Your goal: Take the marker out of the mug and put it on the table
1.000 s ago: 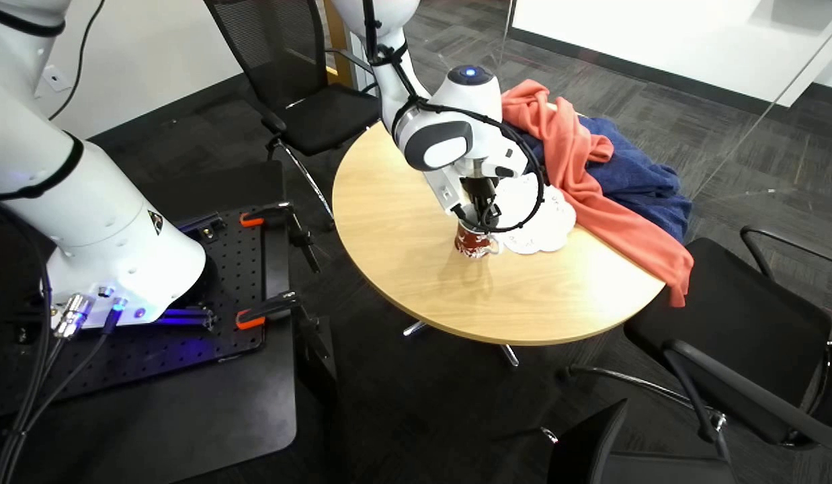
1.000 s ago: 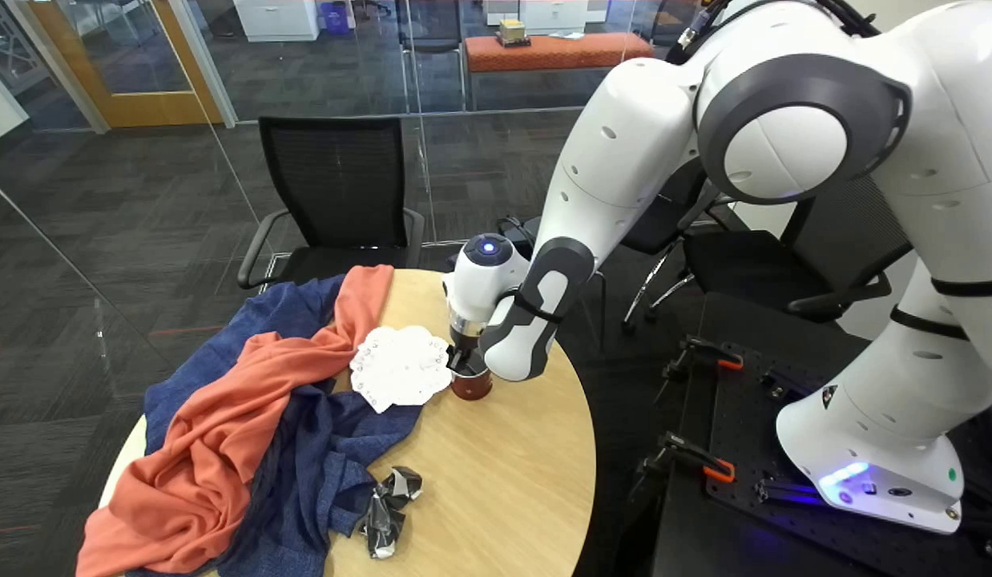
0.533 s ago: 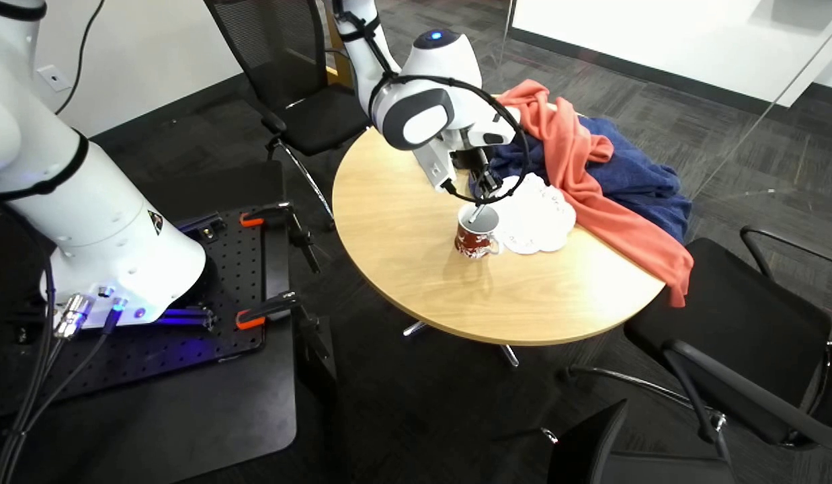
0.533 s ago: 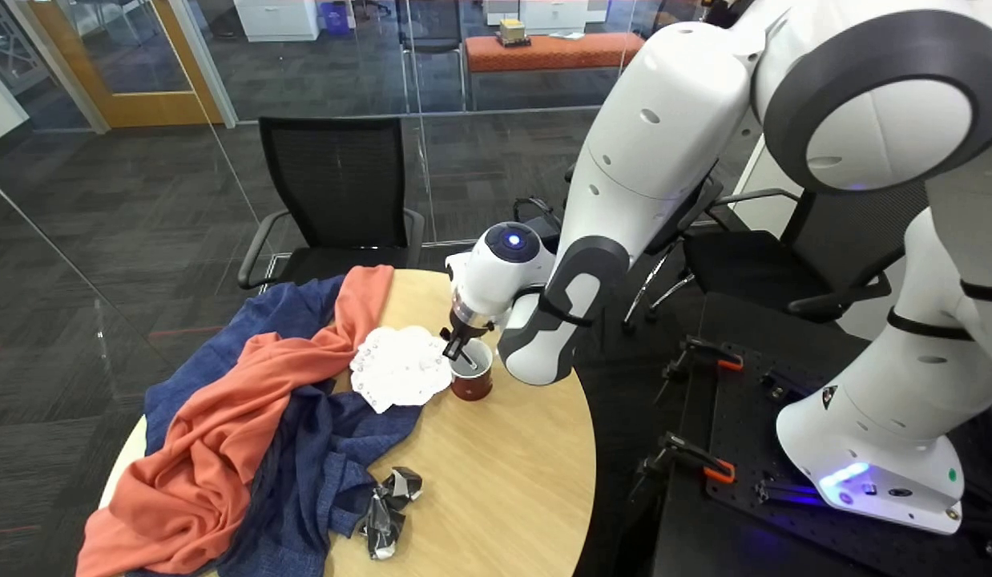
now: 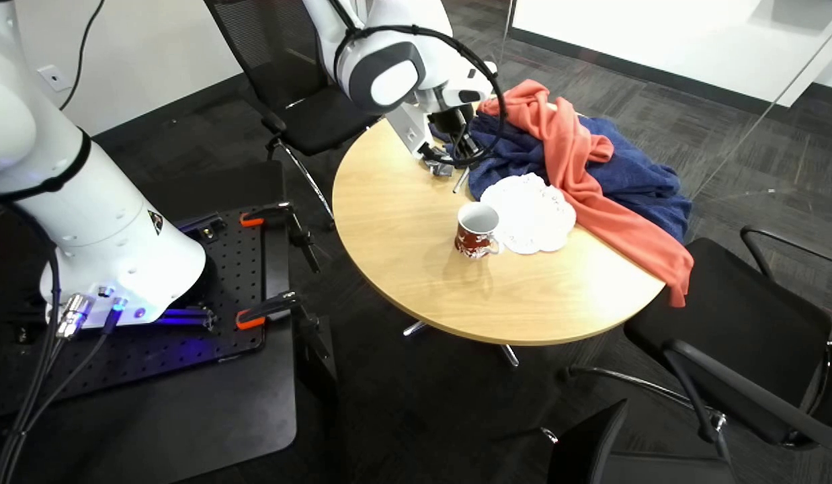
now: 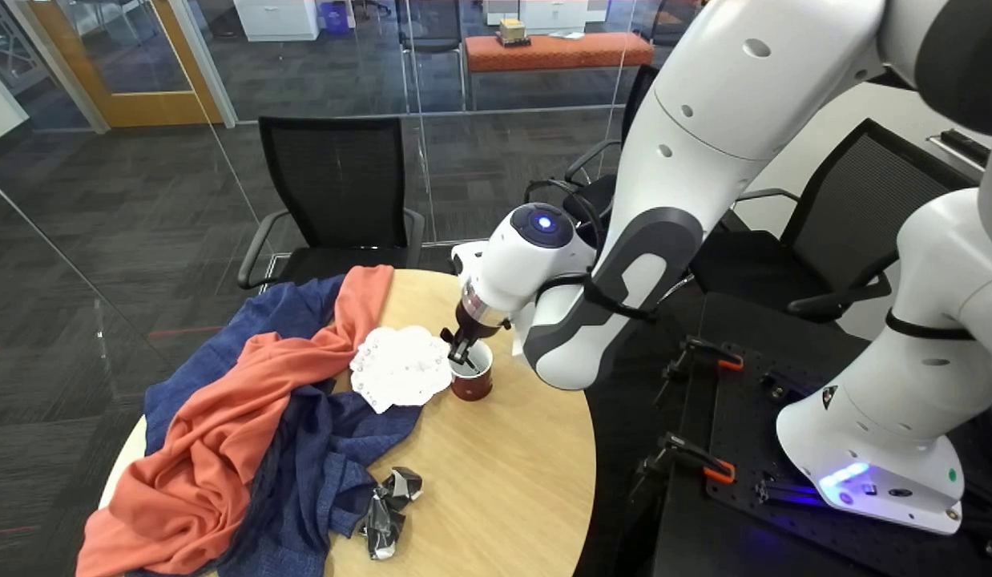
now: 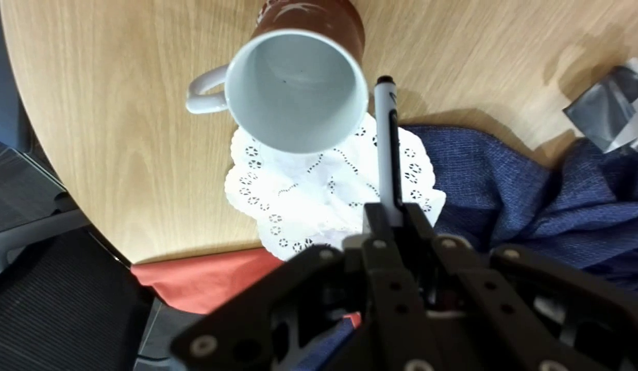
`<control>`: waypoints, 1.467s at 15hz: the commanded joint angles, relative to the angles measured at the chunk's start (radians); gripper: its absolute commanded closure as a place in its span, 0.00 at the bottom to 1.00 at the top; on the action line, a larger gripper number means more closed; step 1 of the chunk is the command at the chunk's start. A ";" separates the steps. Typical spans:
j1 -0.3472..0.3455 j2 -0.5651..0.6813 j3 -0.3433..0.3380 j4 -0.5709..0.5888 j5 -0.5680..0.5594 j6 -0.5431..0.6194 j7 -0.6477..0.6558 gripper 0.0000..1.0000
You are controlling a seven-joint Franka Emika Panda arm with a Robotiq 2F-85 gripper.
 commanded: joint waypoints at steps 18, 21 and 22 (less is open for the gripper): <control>-0.246 0.105 0.476 0.022 -0.080 -0.340 -0.200 0.97; -0.243 0.162 0.496 0.066 -0.118 -0.335 -0.250 0.97; -0.241 0.176 0.503 0.081 -0.130 -0.338 -0.264 0.97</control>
